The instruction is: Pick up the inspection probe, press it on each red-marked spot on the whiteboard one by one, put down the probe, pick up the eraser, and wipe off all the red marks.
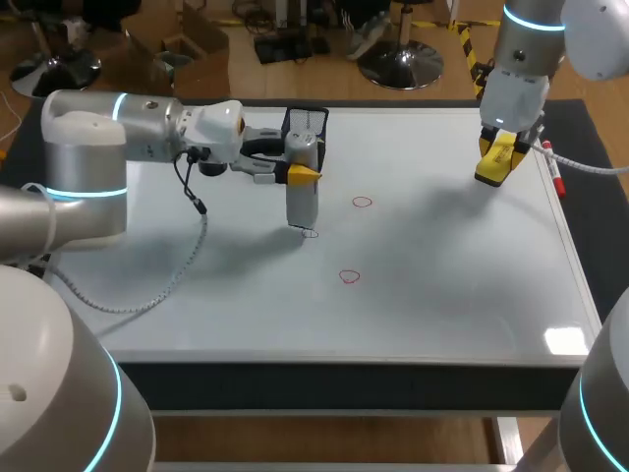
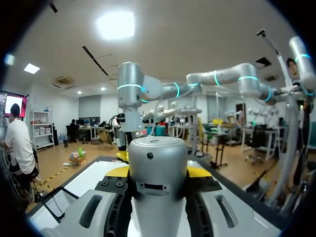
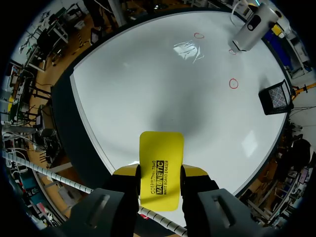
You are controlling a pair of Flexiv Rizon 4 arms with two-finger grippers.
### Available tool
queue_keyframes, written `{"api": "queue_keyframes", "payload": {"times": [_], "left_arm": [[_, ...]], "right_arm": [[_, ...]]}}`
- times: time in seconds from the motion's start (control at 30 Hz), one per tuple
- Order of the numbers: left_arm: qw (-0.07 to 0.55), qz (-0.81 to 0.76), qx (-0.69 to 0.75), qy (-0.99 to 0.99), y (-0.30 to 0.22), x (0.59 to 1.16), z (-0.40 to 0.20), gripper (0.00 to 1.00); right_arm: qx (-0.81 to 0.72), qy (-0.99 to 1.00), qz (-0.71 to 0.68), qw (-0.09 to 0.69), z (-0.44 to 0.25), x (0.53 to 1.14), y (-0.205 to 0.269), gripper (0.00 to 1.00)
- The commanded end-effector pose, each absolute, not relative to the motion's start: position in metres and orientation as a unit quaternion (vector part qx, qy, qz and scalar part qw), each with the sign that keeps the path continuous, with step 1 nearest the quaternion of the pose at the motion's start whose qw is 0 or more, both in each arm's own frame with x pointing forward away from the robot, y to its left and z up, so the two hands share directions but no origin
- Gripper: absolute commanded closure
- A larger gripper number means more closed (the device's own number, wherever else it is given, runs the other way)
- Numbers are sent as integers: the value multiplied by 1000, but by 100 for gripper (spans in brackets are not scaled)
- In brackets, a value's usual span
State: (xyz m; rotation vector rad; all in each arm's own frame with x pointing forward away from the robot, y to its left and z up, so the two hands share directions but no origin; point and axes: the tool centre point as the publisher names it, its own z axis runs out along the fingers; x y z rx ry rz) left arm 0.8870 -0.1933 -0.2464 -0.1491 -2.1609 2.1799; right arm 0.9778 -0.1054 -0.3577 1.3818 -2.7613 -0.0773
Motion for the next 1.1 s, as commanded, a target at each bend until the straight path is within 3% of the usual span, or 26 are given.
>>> {"api": "queue_keyframes", "payload": {"times": [0.03,1.1], "left_arm": [[34,707,-51,-705,-180,884,-238,100],[-102,691,78,-711,-55,858,-233,100]], "right_arm": [[448,-893,-24,27,-357,978,-106,100],[448,-893,-24,27,-357,978,-106,100]]}}
